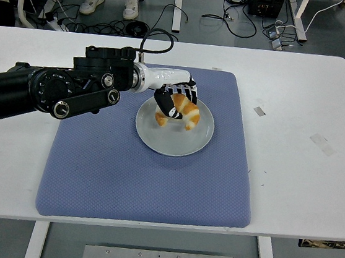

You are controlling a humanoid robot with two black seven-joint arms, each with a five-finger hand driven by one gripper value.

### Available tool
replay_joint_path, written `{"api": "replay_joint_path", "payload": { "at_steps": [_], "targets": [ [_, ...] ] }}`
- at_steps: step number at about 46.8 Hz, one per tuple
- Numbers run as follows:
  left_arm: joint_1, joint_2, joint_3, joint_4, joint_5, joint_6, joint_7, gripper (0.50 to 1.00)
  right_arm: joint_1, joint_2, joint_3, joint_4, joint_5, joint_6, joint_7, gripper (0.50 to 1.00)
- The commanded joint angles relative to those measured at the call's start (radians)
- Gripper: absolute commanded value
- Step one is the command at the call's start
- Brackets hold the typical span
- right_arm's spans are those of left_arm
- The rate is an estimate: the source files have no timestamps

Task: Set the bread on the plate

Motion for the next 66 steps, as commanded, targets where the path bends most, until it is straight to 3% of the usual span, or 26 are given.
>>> {"api": "replay_joint_path", "payload": {
  "at_steps": [1,9,15,17,26,36,66],
  "targets": [
    [-0.002,0.002,0.008,-0.002,0.0,-0.001,0.0,0.5,-0.001,0.0,0.0,0.0,0.0,0.0,0.001,1.0],
    [-0.003,0.007,0.011,0.0,0.0,-0.001,0.0,0.502,0.001,0.0,0.001,0.0,-0.001,0.0,-0.001,1.0],
    [-0.003,0.005,0.011,0.003,-0.003,-0.001,0.006,0.723,0.001,0.0,0.0,0.0,0.0,0.0,0.001,1.0],
    [-0.002,0.005,0.011,0.003,-0.003,-0.001,0.005,0.775,-0.001,0.0,0.0,0.0,0.0,0.0,0.001,1.0],
    [0.001,0.0,0.011,0.011,-0.005,-0.001,0.005,0.808,0.001,0.0,0.0,0.0,-0.001,0.0,0.001,1.0],
    [0.0,0.0,0.008,0.011,-0.008,-0.001,0.005,0.948,0.001,0.0,0.0,0.0,-0.001,0.0,-0.001,1.0],
    [-0.077,0.022,-0.043,0.018,-0.232,0.019,0.016,0.98,0.001,0.0,0.0,0.0,-0.001,0.0,0.001,1.0]
  ]
}}
